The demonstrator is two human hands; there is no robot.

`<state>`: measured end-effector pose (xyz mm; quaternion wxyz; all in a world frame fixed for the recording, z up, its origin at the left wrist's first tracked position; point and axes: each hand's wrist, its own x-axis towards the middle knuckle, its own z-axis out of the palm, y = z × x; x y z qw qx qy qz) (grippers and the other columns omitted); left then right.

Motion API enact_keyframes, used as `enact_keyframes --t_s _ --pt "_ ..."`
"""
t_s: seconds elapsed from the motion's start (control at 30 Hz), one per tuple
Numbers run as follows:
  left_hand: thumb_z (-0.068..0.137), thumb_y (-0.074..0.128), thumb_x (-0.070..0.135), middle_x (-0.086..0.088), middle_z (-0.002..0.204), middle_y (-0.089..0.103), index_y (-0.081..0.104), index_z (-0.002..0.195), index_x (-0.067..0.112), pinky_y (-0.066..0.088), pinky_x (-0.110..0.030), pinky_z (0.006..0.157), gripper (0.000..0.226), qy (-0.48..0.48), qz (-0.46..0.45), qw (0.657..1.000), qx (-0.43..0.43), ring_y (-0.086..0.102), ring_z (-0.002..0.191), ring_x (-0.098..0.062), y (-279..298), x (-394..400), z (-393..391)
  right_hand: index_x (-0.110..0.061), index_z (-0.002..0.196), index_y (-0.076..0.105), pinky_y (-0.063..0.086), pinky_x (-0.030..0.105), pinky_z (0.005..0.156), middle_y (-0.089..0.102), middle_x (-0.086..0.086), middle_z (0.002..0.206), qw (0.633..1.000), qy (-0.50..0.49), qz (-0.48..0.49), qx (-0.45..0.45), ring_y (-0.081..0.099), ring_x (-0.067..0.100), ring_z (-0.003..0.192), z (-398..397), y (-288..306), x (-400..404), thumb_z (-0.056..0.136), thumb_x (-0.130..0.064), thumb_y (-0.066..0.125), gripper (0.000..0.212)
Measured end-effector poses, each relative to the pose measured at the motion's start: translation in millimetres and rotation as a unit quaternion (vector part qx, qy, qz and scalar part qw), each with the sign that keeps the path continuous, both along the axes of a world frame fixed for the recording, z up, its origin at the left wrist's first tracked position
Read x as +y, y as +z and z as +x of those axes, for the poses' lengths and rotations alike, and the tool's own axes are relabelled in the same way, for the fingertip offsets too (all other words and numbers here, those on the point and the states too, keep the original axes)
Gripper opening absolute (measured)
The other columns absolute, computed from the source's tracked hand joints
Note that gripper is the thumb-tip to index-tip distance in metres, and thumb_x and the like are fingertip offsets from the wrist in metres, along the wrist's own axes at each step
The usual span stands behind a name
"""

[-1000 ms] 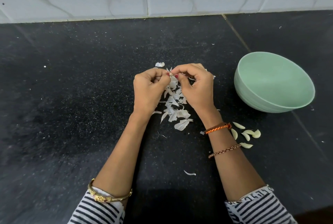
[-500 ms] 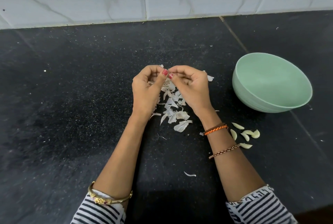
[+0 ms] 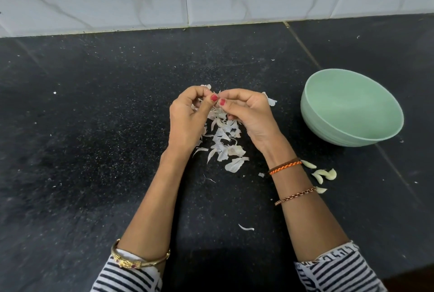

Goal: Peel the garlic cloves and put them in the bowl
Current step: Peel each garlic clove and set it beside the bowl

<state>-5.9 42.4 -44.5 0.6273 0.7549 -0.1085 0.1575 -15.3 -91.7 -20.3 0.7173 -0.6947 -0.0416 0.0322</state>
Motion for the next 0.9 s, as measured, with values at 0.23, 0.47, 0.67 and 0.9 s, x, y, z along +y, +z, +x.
enact_keyframes --t_s 0.23,0.47,0.67,0.9 --pt "0.091 0.047 0.027 0.013 0.075 0.047 0.052 0.079 0.013 0.037 -0.013 0.069 0.019 -0.038 0.074 0.996 -0.024 0.045 0.070 0.001 -2 1 2 -0.011 0.087 0.068 0.045 0.014 0.060 0.069 -0.005 0.072 1.000 0.008 0.007 0.022 0.059 0.001 0.066 0 -1 -1 0.083 -0.004 0.063 0.009" --pt "0.092 0.042 0.033 0.012 0.079 0.054 0.057 0.084 0.012 0.042 -0.028 0.076 0.028 -0.021 0.063 0.997 -0.035 0.050 0.079 -0.013 -5 -3 1 -0.009 0.085 0.067 0.047 0.014 0.061 0.068 -0.005 0.066 0.995 -0.003 0.094 0.042 0.055 0.001 0.059 0 3 3 0.084 0.003 0.059 0.014" --pt "0.092 0.040 0.033 0.015 0.079 0.051 0.060 0.085 0.003 0.035 -0.010 0.074 0.037 0.021 0.111 0.990 -0.081 0.043 0.078 -0.006 -5 -4 -3 -0.007 0.079 0.067 0.047 0.013 0.057 0.065 -0.003 0.064 0.970 -0.098 0.211 0.073 0.051 0.005 0.060 0 4 12 0.085 0.004 0.058 0.016" --pt "0.092 0.049 0.023 0.013 0.078 0.056 0.054 0.083 0.015 0.043 -0.027 0.063 0.013 0.042 0.052 0.997 -0.041 0.052 0.068 -0.018 -2 -5 -4 -0.016 0.087 0.070 0.046 0.013 0.063 0.063 -0.004 0.079 0.974 -0.164 0.150 0.039 0.051 0.003 0.067 3 4 8 0.087 -0.002 0.057 0.018"
